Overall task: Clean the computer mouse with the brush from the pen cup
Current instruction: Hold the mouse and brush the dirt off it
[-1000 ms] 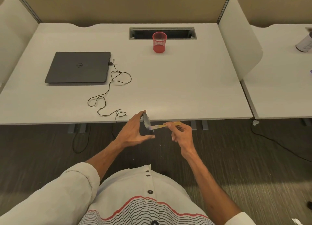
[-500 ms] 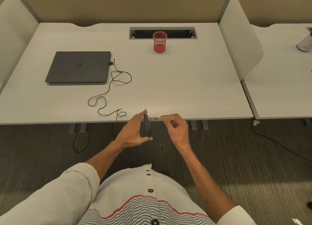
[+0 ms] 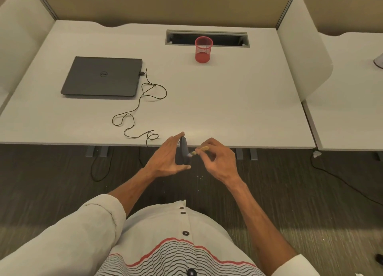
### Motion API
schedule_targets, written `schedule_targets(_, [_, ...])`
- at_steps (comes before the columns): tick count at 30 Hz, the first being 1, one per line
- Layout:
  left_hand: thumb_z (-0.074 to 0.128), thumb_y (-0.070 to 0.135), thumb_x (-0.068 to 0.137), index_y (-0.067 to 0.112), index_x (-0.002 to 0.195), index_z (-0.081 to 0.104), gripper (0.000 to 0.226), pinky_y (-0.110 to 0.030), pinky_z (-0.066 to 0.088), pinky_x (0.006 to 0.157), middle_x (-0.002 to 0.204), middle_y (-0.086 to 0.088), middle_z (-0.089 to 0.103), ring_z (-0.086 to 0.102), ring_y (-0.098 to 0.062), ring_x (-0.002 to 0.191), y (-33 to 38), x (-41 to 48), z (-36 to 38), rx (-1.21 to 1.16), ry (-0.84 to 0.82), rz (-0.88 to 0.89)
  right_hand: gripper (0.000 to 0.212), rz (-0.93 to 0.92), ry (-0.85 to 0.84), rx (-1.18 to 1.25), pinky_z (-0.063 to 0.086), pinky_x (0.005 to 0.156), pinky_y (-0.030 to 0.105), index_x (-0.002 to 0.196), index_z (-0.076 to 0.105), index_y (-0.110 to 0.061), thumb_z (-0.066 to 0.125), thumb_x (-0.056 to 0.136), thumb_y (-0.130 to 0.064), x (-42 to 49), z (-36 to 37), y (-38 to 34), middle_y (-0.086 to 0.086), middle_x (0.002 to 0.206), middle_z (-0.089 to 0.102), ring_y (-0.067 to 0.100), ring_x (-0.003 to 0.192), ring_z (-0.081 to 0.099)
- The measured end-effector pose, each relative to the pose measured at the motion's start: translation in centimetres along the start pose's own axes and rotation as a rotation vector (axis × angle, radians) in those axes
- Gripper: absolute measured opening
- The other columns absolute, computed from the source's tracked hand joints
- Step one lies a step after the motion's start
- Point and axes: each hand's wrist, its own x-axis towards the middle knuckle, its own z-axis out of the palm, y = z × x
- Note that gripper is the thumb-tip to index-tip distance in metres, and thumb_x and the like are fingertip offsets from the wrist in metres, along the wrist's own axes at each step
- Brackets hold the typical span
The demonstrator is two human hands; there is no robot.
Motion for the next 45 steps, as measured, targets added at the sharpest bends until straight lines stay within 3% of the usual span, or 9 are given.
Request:
schedule_targets(6, [0.083,0.068,0.08,0.024,0.171,0.01,0.125,-0.05,0.03,0.134,0.179,-0.002,0.021,0.03,-0.025,0.163,-0.1,-0.1,0.3,-0.012,-0.025,0.02,0.02,-0.073,-0.005,-0.09,0.058,0.078,0.013,0.116,0.082,-0.028,0.07,0.105,-0.04,0.8,0.6,-1.1,-0.015,0.117,0.072,0.004,0.087,0.067])
schedule_targets(13, [0.085,0.068,0.078,0.024,0.17,0.012,0.126,-0.05,0.032,0.133,0.178,-0.002,0.019,0.032,-0.027,0.161,-0.5,-0.3,0.1,-0.002,-0.035,0.028,0.03,-0.039,-0.208,-0.103,0.063,0.079,0.032,0.089,0.081,-0.033,0.062,0.099,-0.055,0.0,0.1,-0.4,-0.02,0.089,0.069,0.007,0.078,0.063])
schedule_targets(21, [0.087,0.066,0.077,0.02,0.168,0.018,0.123,-0.05,0.041,0.128,0.171,-0.004,0.024,0.041,-0.027,0.153,-0.7,-0.6,0.1,0.014,-0.011,0.052,0.021,0.115,0.036,0.08,0.057,0.069,0.018,0.106,0.081,-0.034,0.069,0.103,-0.051,0.7,1.1,-0.5,-0.029,0.103,0.063,0.006,0.088,0.064])
schedule_targets(28, [0.093,0.048,0.078,0.019,0.165,0.016,0.121,-0.047,0.053,0.118,0.167,-0.004,0.025,0.053,-0.03,0.143,-1.3,-1.0,0.1,-0.029,-0.02,0.047,0.022,0.219,-0.095,0.119,0.058,0.069,0.027,0.088,0.075,-0.04,0.068,0.097,-0.059,-0.1,1.7,-0.1,-0.029,0.084,0.066,0.008,0.076,0.065])
schedule_targets(31, [0.094,0.047,0.076,0.021,0.163,0.017,0.119,-0.045,0.055,0.115,0.163,-0.003,0.029,0.058,-0.028,0.137,-1.3,-1.2,0.1,-0.036,-0.016,0.047,0.017,0.373,-0.02,0.332,0.06,0.067,0.028,0.095,0.08,-0.035,0.075,0.098,-0.051,0.0,1.6,0.0,-0.019,0.086,0.074,0.01,0.079,0.069])
schedule_targets(34, [0.091,0.056,0.077,0.023,0.161,0.02,0.115,-0.046,0.054,0.117,0.159,-0.002,0.039,0.061,-0.026,0.134,-1.4,-1.4,0.2,-0.026,-0.031,0.033,0.013,0.496,0.092,0.531,0.056,0.065,0.017,0.099,0.083,-0.035,0.077,0.099,-0.046,0.4,1.6,-0.2,-0.017,0.089,0.079,0.006,0.066,0.068])
schedule_targets(37, [0.086,0.065,0.079,0.023,0.165,0.021,0.116,-0.054,0.036,0.131,0.168,-0.002,0.037,0.041,-0.028,0.156,-1.8,-1.3,0.3,-0.002,-0.019,0.033,0.013,0.643,0.149,0.651,0.056,0.079,0.026,0.098,0.084,-0.031,0.076,0.101,-0.041,0.5,2.0,0.0,-0.012,0.088,0.082,0.006,0.054,0.062])
schedule_targets(40, [0.081,0.072,0.079,0.025,0.172,0.001,0.131,-0.052,0.007,0.139,0.181,0.001,0.012,0.005,-0.026,0.17,-2.0,-1.2,0.3,0.053,-0.016,0.027,0.018,0.777,0.186,0.706,0.054,0.065,0.025,0.099,0.084,-0.023,0.076,0.101,-0.04,0.4,2.3,0.1,-0.009,0.088,0.083,0.006,0.051,0.061])
schedule_targets(45, [0.082,0.073,0.078,0.033,0.171,-0.009,0.136,-0.052,0.011,0.135,0.182,0.006,0.006,0.001,-0.024,0.169,-2.4,-1.8,0.2,0.006,-0.022,0.009,0.017,0.965,0.195,0.84,0.049,0.053,0.024,0.102,0.082,-0.019,0.077,0.101,-0.035,0.5,3.2,-0.2,-0.004,0.093,0.085,0.006,0.051,0.06])
